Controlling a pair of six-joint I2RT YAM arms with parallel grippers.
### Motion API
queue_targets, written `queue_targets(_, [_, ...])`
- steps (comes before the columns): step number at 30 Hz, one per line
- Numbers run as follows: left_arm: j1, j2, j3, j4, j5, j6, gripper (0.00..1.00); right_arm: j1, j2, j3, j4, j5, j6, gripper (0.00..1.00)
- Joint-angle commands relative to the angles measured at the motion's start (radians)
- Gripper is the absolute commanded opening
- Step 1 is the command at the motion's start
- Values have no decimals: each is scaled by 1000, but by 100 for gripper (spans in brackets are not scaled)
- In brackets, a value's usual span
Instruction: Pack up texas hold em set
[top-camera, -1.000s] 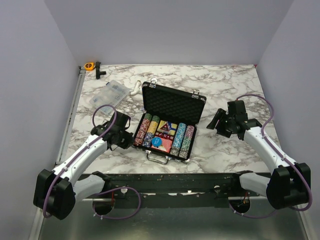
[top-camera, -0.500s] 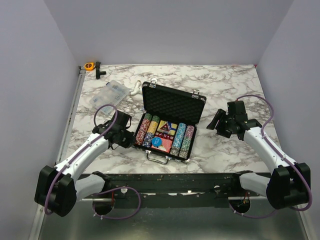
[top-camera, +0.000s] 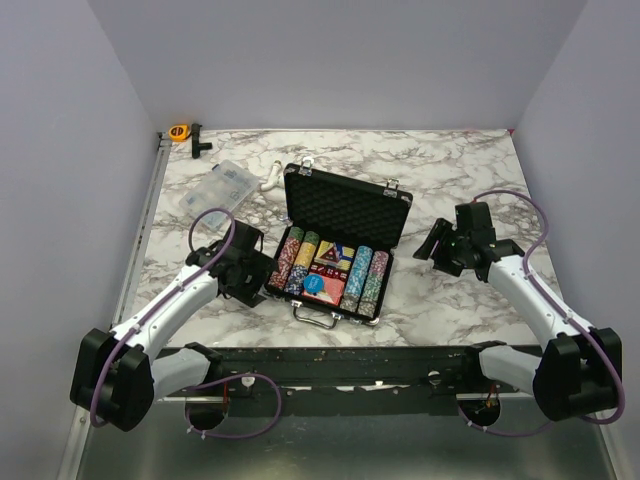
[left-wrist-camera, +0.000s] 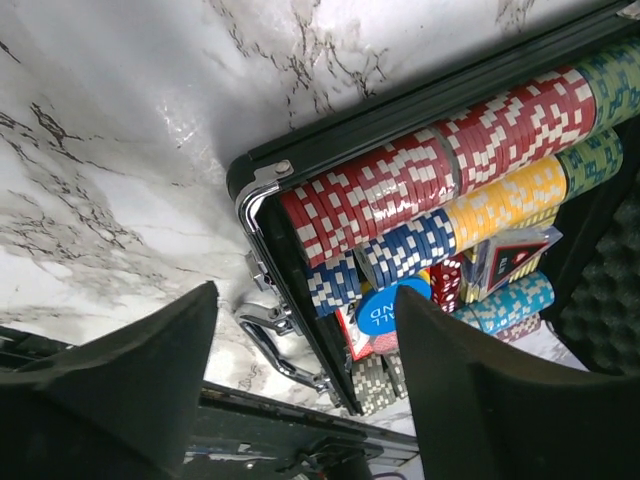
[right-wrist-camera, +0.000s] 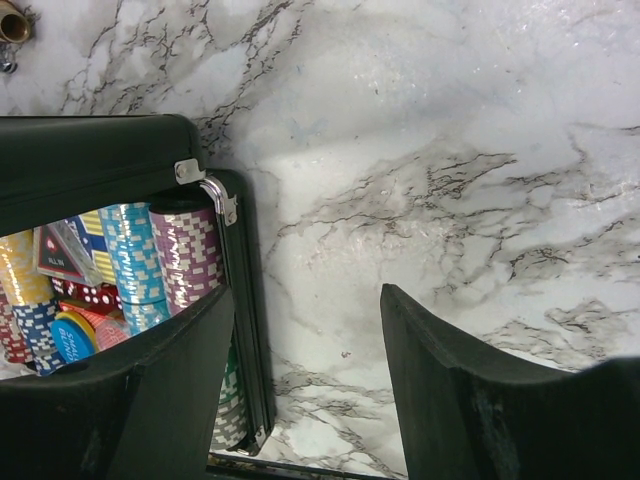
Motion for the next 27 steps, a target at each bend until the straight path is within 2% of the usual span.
queue_targets(1, [5, -9, 61, -1, -37, 90, 75, 0, -27, 0, -5, 14, 7, 63])
queue_targets(6, [8, -84, 71, 154, -49, 281, 89, 1, -42, 18, -10, 10, 27, 66])
queue_targets(10, [17, -187, 33, 374, 27, 501, 98, 0, -110, -38, 96, -22, 10, 72])
queue_targets(12, [33, -212, 50, 468, 113, 634, 99, 1, -142, -86, 181, -41, -3, 82])
queue_targets(16, [53, -180, 184, 535, 274, 857, 99, 0, -141, -23, 154, -31, -26, 82])
queue_targets(20, [54, -156, 280, 605, 396, 986, 99, -1, -160, -2, 279, -107, -1, 82])
queue_targets(23, [53, -166, 278, 655, 476, 1058, 98, -1, -133, 40, 378, -213, 38, 81])
queue_targets(27, [53, -232, 184, 708, 460, 1116, 99, -2, -138, 68, 549, -338, 64, 80])
